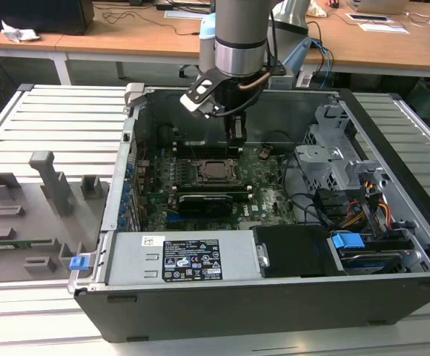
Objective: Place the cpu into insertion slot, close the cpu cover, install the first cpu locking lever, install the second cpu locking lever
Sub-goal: 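Close the cpu cover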
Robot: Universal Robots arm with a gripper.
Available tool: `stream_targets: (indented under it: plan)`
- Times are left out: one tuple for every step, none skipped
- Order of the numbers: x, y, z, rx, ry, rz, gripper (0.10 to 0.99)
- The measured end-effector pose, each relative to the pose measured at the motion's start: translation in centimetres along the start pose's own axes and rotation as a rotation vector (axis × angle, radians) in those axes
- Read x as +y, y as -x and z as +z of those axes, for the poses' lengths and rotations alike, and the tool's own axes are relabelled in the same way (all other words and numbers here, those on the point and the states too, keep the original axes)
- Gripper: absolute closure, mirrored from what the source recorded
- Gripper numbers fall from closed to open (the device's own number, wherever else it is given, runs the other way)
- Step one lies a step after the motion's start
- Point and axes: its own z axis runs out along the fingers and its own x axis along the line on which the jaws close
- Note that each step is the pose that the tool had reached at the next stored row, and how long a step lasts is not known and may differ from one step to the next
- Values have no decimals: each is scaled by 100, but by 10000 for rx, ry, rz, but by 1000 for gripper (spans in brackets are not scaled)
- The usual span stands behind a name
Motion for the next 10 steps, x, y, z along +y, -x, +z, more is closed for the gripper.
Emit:
stream_targets:
  plan:
    - [-12, 0, 0, 0, 0, 0, 980]
    - [-27, 1, -1, 0, 0, 0, 980]
    - [-43, 1, -1, 1, 0, 0, 980]
    - [-55, 1, -1, 0, 0, -1, 980]
    - [-82, 2, -1, 0, 0, -1, 980]
    - [-108, 2, -2, 0, 0, 0, 980]
    - [-126, 2, -2, -1, 0, 0, 980]
    - [-135, 2, -2, 0, 1, 1, 980]
    - [-143, 2, -2, -1, 0, 0, 980]
    - [-152, 3, -3, -1, 0, -1, 980]
